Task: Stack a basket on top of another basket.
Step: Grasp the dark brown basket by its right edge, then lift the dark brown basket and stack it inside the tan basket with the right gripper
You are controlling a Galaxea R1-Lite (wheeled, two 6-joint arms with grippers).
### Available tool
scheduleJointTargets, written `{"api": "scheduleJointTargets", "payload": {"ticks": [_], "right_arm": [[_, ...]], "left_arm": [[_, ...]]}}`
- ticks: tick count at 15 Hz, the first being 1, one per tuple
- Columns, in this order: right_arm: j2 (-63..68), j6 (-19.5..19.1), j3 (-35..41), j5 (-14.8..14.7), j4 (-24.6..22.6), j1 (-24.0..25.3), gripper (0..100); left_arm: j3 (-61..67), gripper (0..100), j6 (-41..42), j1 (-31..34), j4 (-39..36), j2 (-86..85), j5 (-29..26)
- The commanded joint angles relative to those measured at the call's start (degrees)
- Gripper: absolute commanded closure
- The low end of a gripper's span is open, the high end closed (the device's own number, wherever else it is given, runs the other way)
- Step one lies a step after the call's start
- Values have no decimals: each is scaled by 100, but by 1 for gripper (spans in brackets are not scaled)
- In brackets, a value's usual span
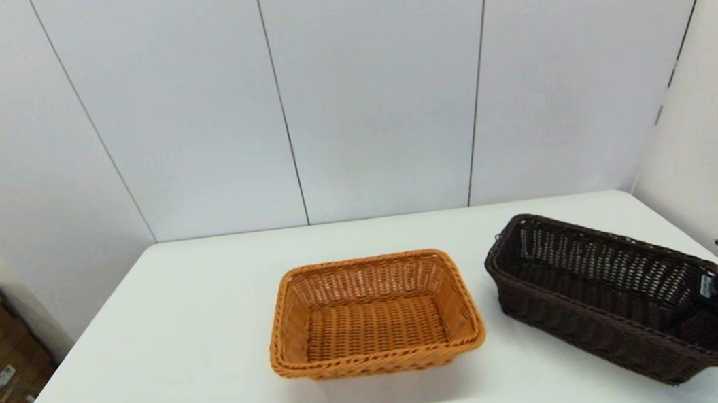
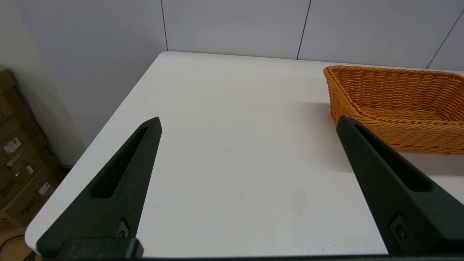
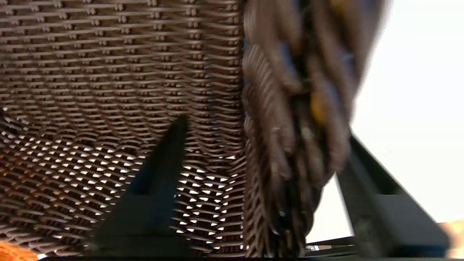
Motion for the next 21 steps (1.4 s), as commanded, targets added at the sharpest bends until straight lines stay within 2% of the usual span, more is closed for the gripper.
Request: {"api": "scheduleJointTargets", "payload": {"ticks": [1,10,15,21], "right_arm": [[-49,-24,-6,94,34,-2,100],[-479,11,-173,94,96,-99,100],[-1446,-182,-1096,173,1344,-310,100],[-2061,-533,-2476,1008,2873,-178,100]], "left_arm": [[0,0,-6,0,-2,-1,4],[0,0,-6,0,-2,-1,4],[0,0,-6,0,-2,-1,4],[0,0,-6,0,-2,-1,4]]}}
